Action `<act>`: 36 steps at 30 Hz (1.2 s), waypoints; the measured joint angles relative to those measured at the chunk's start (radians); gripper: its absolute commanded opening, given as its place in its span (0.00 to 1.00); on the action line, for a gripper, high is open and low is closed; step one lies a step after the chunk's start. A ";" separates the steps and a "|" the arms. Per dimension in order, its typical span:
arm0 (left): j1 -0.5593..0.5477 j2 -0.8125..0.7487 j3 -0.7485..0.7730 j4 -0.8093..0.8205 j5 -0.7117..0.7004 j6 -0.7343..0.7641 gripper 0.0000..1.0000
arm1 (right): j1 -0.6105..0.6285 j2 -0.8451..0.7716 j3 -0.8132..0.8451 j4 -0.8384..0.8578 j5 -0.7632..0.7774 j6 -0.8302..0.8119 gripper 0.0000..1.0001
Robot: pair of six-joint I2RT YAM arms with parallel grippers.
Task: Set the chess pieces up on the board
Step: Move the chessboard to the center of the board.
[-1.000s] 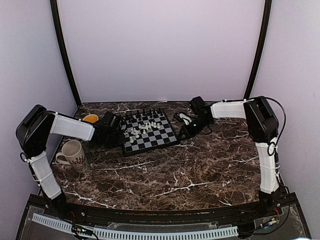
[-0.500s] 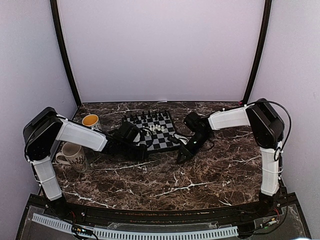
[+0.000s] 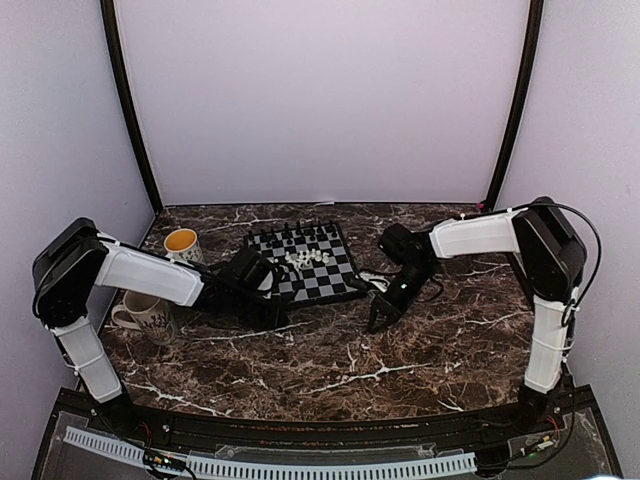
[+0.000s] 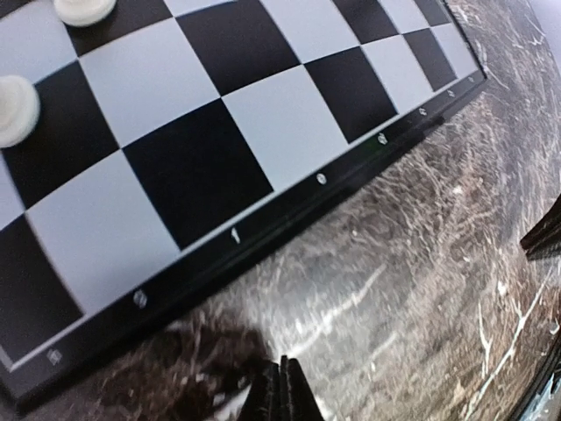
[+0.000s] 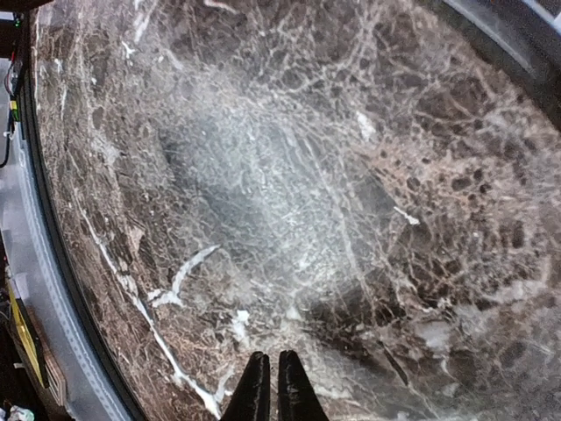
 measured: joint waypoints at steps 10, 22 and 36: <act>0.054 -0.237 0.014 -0.137 -0.124 0.048 0.42 | -0.153 -0.063 0.195 0.023 0.048 0.032 0.43; 0.282 -0.170 0.017 -0.113 -0.200 -0.074 0.35 | -0.281 0.250 0.537 0.121 0.037 0.206 0.49; 0.334 0.015 0.059 0.006 -0.150 -0.109 0.33 | -0.254 0.418 0.663 0.126 -0.031 0.285 0.45</act>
